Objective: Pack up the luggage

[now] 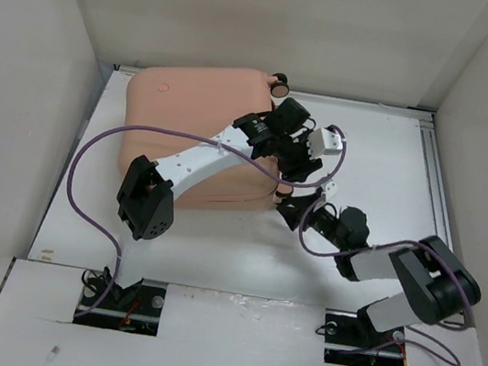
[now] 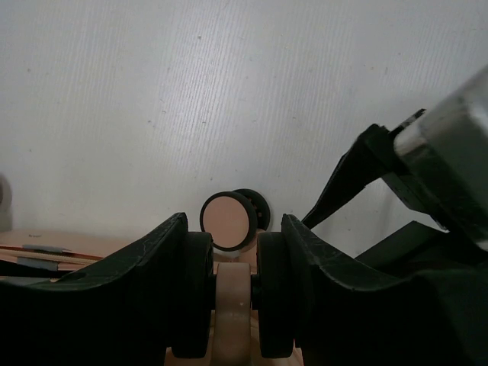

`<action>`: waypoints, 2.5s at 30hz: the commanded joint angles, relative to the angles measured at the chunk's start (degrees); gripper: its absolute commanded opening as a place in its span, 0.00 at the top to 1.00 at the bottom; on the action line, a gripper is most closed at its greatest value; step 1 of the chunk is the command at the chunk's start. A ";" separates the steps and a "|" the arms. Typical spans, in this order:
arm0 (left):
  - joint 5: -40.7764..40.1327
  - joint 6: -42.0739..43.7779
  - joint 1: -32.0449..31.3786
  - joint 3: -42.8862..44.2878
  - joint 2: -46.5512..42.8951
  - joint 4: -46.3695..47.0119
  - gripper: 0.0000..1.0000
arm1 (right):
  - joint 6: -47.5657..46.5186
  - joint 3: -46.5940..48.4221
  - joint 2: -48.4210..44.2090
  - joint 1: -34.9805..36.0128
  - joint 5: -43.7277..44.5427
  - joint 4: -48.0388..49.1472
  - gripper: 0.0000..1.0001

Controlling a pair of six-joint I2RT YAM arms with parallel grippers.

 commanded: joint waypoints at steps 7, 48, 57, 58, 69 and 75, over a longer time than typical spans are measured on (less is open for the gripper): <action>-1.37 -1.38 0.06 4.18 -3.57 -1.11 1.00 | 11.59 5.64 18.61 -3.22 -12.94 31.61 0.49; -1.91 -1.38 0.06 4.18 -4.62 -1.63 1.00 | 4.22 10.12 8.16 -3.04 -13.38 6.60 0.41; -1.91 -0.85 0.06 4.18 -4.62 -1.63 1.00 | 3.69 8.90 7.02 -2.52 -10.04 2.57 0.37; -1.91 -0.85 0.06 4.18 -4.62 -1.63 1.00 | 3.17 8.89 7.02 -2.51 -10.04 2.56 0.37; -1.91 -0.85 0.06 4.18 -4.62 -1.63 1.00 | 4.75 11.44 10.27 -1.46 -11.09 5.46 0.42; -1.91 -0.32 0.06 4.18 -4.62 -1.63 1.00 | 7.99 9.96 14.57 -0.93 -10.57 11.34 0.66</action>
